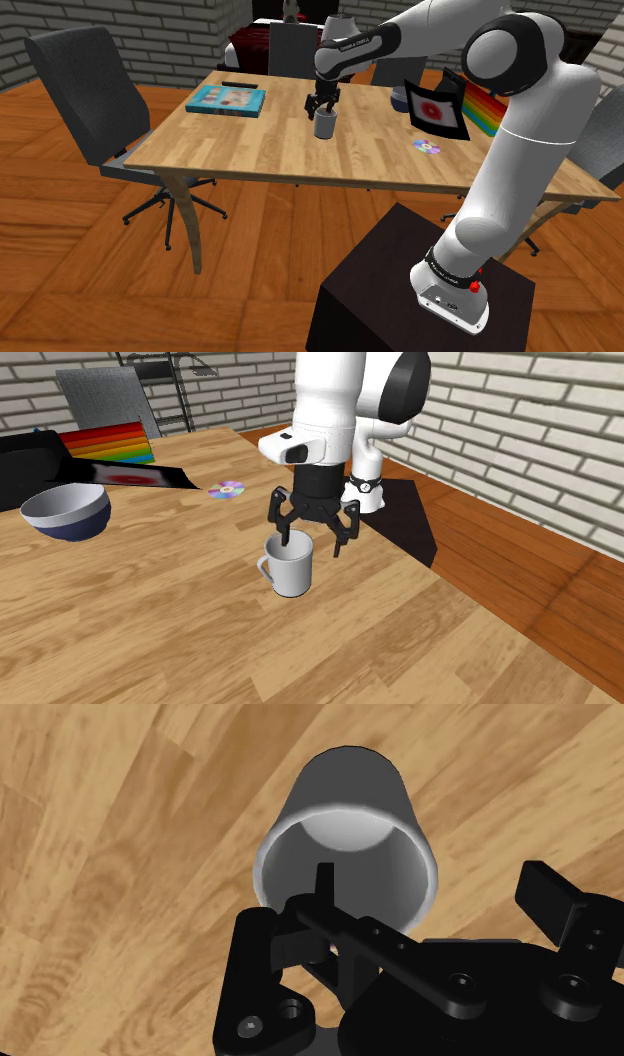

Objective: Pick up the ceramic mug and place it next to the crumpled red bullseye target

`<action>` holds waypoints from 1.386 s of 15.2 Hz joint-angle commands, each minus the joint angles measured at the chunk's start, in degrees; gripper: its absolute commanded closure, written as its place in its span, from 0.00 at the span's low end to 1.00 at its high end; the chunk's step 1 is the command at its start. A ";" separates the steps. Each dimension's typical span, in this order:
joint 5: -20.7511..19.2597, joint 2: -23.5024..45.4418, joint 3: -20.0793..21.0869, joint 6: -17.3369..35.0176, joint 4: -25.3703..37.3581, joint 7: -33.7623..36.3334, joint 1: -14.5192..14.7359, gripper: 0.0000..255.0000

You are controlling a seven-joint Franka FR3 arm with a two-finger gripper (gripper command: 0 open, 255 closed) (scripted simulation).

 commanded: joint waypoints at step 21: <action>0.32 1.91 0.04 3.14 -1.21 -0.12 -0.11 1.00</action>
